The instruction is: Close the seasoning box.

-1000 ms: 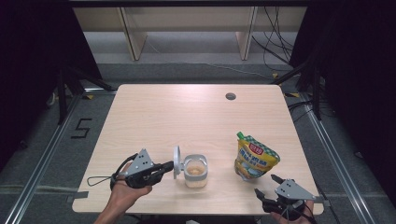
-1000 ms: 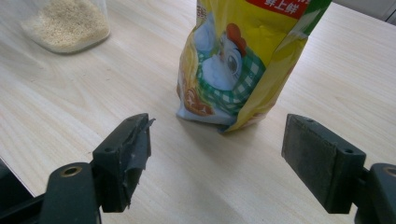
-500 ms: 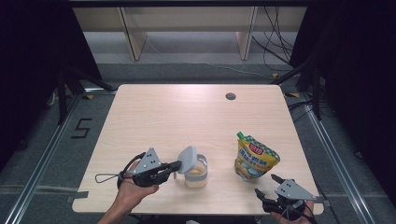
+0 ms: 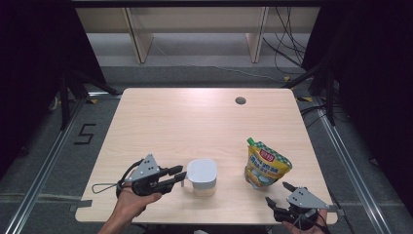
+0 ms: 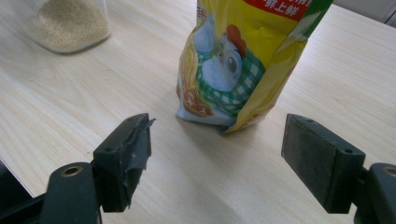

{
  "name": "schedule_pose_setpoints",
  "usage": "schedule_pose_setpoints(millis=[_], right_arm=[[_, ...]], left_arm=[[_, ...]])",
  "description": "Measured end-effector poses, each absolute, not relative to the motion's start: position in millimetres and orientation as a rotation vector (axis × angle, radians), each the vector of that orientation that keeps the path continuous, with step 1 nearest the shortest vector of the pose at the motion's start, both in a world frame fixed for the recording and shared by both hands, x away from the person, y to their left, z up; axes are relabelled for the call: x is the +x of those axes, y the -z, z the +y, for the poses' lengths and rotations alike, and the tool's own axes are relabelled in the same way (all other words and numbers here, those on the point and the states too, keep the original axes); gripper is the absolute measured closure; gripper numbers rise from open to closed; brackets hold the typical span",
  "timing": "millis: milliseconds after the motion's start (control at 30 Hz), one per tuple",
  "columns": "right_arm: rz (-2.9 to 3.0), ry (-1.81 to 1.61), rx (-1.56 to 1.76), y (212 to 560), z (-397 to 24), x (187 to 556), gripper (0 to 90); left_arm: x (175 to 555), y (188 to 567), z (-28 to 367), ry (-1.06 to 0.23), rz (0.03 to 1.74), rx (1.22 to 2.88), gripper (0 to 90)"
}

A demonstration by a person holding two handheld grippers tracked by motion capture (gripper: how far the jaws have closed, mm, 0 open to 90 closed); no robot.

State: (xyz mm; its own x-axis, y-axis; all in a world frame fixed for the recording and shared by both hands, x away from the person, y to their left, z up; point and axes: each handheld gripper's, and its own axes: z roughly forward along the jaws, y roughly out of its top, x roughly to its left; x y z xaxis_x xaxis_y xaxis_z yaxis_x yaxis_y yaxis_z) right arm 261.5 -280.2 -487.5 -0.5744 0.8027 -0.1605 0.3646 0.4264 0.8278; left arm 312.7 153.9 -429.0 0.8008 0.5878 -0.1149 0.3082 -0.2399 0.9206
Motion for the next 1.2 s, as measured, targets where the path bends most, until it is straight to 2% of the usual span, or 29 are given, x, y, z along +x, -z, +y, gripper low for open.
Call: schedule_pose_setpoints(millis=[133,367,667,1033,1200], right_arm=[[2.134,-1.051,0.985,488,-280,261,25.2],[2.134,-1.046,0.983,488,-280,261,25.2],[2.136,-1.054,0.994,487,-280,261,25.2],[2.136,-1.056,0.996,487,-280,261,25.2],[2.132,-1.046,0.977,487,-280,261,25.2]], left_arm=[[311,435,160,-0.286,0.678,1.832,51.5],[308,443,169,-0.309,0.751,1.836,33.5],[305,449,178,-0.316,0.791,1.829,30.5],[298,463,186,-0.382,0.778,1.920,27.5],[292,476,189,-0.366,0.821,1.938,27.0]])
